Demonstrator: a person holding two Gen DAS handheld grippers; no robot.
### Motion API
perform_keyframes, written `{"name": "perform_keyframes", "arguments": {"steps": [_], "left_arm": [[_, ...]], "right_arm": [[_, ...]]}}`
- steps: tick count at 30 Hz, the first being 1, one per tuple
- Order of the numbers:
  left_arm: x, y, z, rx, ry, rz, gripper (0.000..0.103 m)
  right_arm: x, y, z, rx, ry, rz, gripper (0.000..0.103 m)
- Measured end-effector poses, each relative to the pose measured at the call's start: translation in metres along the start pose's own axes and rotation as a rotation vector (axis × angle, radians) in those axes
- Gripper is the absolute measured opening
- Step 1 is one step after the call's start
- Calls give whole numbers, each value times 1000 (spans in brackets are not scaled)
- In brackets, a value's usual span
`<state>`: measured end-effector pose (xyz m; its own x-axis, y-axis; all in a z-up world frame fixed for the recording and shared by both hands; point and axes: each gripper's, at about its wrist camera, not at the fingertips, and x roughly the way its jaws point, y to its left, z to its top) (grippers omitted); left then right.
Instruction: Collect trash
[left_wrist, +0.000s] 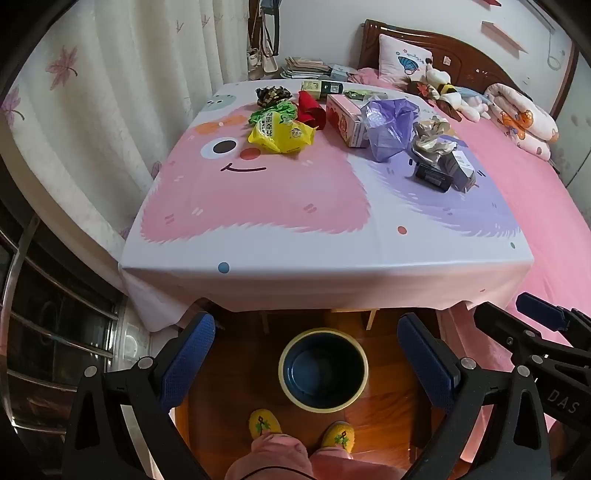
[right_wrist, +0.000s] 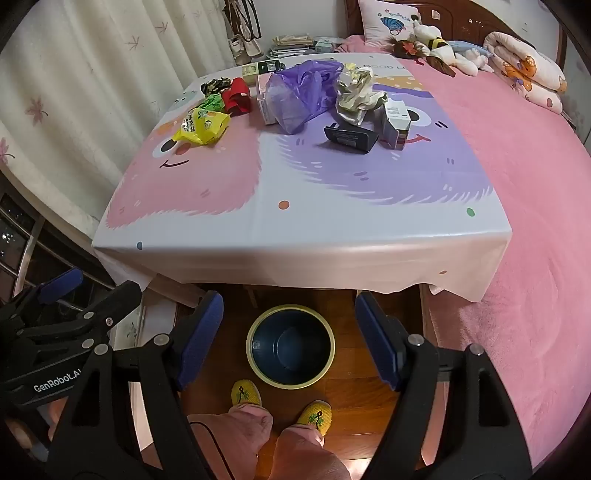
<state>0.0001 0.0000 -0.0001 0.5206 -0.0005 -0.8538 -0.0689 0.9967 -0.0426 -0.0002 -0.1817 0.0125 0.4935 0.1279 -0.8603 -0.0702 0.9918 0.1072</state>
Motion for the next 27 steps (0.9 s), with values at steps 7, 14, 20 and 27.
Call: {"name": "perform_keyframes", "arguments": {"steps": [7, 14, 20, 27], "left_arm": [[0, 0, 0, -1, 0, 2, 101], [0, 5, -4, -7, -2, 1, 101], [0, 7, -2, -13, 5, -5, 101], [1, 10, -2, -42, 1, -11, 101]], "right_arm": [[0, 1, 0, -3, -1, 2, 72], [0, 0, 0, 1, 2, 6, 72], [-1, 1, 1, 1, 1, 6, 72], [-1, 1, 1, 1, 0, 6, 72]]}}
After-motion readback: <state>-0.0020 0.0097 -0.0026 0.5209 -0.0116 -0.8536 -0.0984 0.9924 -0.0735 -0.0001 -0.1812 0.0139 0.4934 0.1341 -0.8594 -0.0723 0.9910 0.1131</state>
